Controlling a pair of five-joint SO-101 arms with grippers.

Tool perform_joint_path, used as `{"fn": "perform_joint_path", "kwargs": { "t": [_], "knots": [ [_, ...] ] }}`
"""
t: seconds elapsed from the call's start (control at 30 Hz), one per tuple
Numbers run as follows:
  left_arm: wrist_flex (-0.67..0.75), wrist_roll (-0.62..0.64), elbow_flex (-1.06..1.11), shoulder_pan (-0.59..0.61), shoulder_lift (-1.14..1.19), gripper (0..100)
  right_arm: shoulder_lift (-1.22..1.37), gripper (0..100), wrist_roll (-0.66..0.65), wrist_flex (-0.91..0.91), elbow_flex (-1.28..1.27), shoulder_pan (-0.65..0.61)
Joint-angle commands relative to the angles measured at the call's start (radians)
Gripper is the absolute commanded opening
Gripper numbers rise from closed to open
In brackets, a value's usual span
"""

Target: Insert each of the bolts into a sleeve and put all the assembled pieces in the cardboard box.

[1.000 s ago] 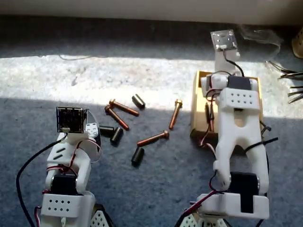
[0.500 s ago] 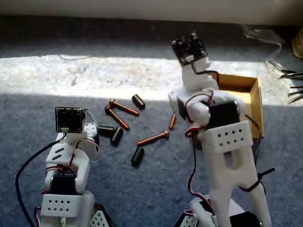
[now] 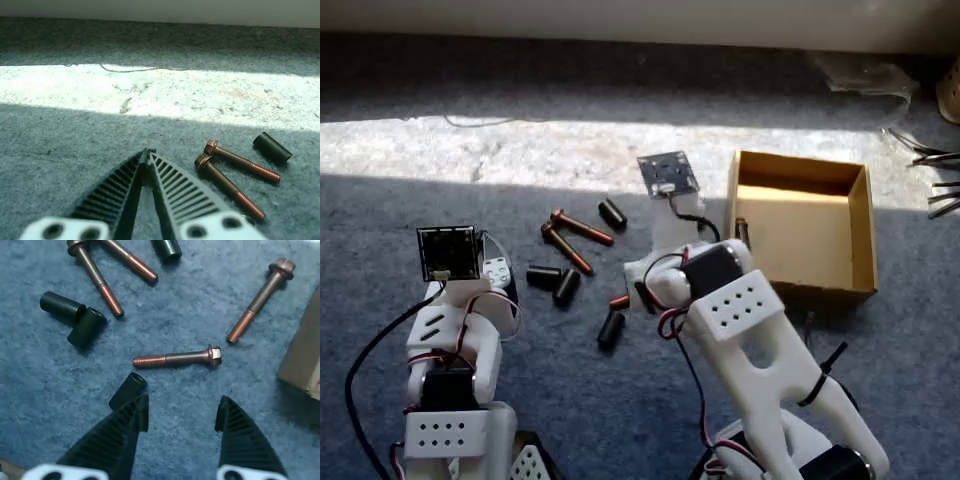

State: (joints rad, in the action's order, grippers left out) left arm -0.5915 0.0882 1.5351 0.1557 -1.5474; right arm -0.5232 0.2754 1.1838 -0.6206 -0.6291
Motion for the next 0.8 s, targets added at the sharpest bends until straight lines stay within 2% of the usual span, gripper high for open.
{"fn": "perform_joint_path", "kwargs": {
  "t": [0.0, 0.2, 0.5, 0.67, 0.77],
  "knots": [
    [0.021, -0.005, -0.024, 0.01, -0.013, 1, -0.03, 20.2, 0.055, -0.081, -0.031, -0.051],
    [0.021, -0.005, -0.024, 0.01, -0.013, 1, -0.031, 20.2, 0.055, -0.179, -0.128, -0.105],
    [0.021, -0.005, -0.024, 0.012, -0.013, 1, -0.039, 20.2, 0.058, -0.466, -0.302, -0.131],
    [0.021, -0.005, -0.024, 0.012, -0.013, 1, -0.03, 20.2, 0.236, -0.483, -0.305, -0.13],
    [0.021, -0.005, -0.024, 0.012, -0.013, 1, -0.03, 20.2, 0.298, -0.483, -0.303, -0.133]
  ]
}}
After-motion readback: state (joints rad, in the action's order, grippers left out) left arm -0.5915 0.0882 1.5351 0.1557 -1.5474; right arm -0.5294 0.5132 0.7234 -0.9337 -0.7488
